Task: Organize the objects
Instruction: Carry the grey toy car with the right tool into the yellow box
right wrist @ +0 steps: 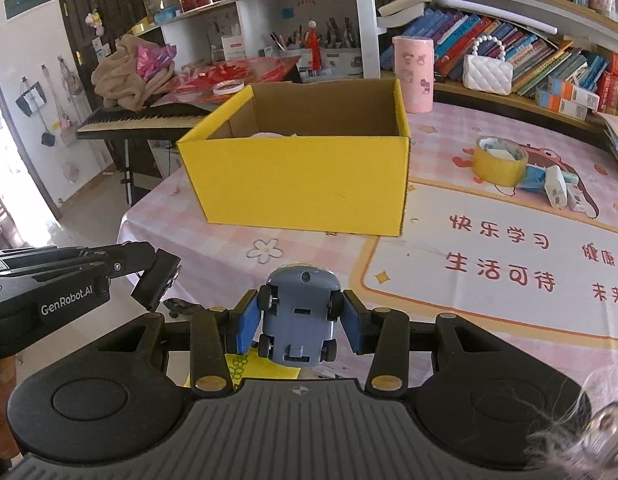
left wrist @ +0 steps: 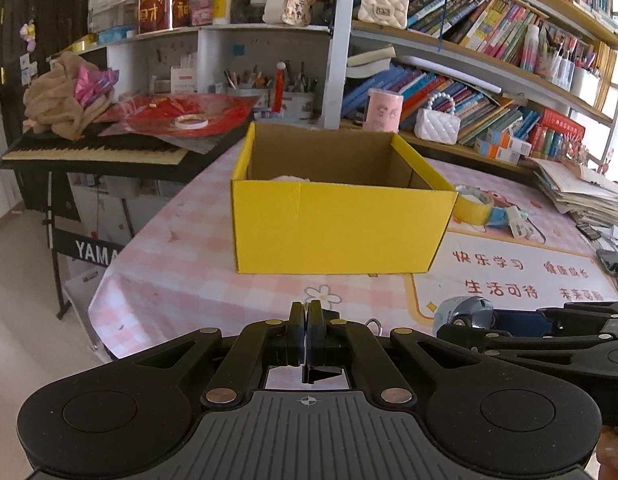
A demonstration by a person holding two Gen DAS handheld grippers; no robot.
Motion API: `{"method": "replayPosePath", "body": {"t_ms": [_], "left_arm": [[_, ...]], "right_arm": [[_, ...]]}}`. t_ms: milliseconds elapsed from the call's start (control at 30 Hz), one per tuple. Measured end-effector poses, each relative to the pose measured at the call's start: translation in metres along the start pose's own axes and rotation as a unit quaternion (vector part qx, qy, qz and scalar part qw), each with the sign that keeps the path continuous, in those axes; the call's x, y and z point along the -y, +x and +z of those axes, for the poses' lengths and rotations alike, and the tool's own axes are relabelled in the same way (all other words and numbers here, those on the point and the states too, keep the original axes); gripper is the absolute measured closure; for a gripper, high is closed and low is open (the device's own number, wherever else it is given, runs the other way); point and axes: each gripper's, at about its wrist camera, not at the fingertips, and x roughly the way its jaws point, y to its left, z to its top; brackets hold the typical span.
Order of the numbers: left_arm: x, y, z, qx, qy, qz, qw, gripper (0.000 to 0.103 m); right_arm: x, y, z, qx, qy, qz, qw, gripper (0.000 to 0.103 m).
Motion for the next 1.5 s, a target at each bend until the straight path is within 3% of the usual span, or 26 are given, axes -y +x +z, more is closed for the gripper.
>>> {"method": "replayPosePath", "body": {"t_ms": [533, 833, 1033, 1233, 1500], "left_arm": [[-0.017, -0.009, 0.020, 0.041, 0.009, -0.020, 0.9989, 0.103], [-0.016, 0.002, 0.073, 0.098, -0.006, -0.028, 0.9948, 0.103], [-0.006, 0.029, 0.105, 0.112, -0.009, -0.023, 0.9934, 0.103], [-0.001, 0.072, 0.122, 0.096, -0.022, -0.006, 0.9951, 0.103], [0.008, 0.121, 0.123, 0.042, -0.019, 0.012, 0.9988, 0.103]], "right_arm": [[-0.022, -0.002, 0.019, 0.028, -0.019, -0.021, 0.999, 0.062], [-0.002, -0.005, 0.083, 0.112, -0.020, -0.024, 0.993, 0.062], [0.011, 0.013, 0.132, 0.150, -0.040, -0.021, 0.988, 0.062], [0.027, 0.056, 0.153, 0.128, -0.066, -0.016, 0.989, 0.062], [0.044, 0.121, 0.153, 0.049, -0.107, 0.001, 0.993, 0.062]]}}
